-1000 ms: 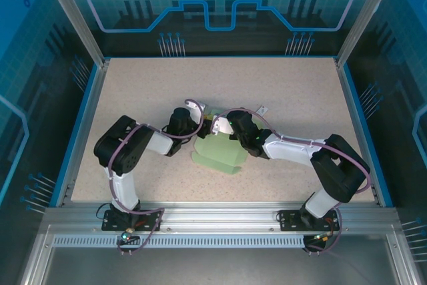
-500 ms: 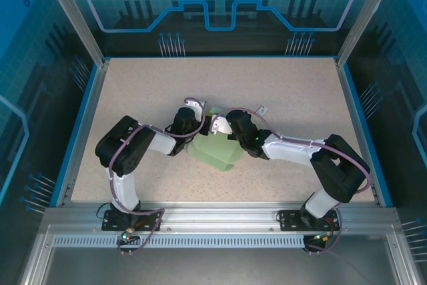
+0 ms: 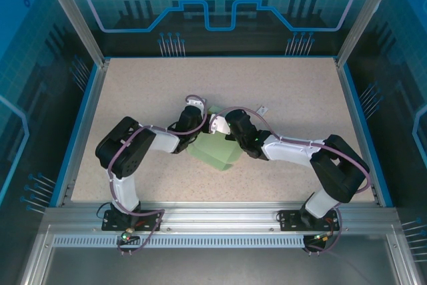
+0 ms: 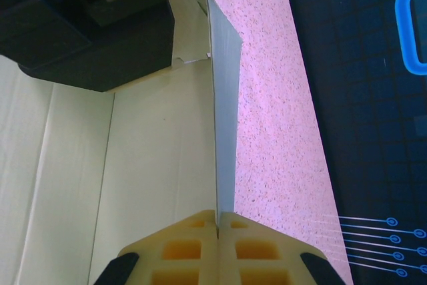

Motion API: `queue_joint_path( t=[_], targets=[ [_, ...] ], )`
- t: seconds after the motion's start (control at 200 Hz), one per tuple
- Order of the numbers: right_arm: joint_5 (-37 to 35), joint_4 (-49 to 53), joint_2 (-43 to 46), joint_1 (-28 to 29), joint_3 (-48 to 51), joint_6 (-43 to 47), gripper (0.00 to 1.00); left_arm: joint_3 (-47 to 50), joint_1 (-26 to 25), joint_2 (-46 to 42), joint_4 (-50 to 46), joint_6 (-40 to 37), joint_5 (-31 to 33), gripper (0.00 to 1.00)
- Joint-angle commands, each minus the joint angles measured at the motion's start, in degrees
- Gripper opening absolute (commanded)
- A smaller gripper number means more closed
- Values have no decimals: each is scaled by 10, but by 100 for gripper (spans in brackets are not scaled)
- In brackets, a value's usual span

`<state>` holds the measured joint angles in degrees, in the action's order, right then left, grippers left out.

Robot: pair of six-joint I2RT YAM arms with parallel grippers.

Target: Fold the paper box

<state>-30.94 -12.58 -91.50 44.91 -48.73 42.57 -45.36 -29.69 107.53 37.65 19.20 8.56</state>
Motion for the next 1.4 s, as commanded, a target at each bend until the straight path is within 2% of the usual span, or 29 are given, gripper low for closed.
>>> queue_joint_path(
  t=[0.0,0.29,0.77,1.091,1.396],
  targets=[
    [4,44,8,8,16,-20,0,22,25,-6,33,16,52,22],
    [-4,49,5,0,12,-31,0,77,26,-30,128,-42,-9,33],
    [-7,57,10,0,11,-29,0,76,26,-58,112,-70,-15,51],
    [14,59,20,6,15,-30,0,32,27,-49,33,-71,8,50],
    [18,64,13,7,11,-32,0,34,27,-51,42,-76,-15,55]
  ],
)
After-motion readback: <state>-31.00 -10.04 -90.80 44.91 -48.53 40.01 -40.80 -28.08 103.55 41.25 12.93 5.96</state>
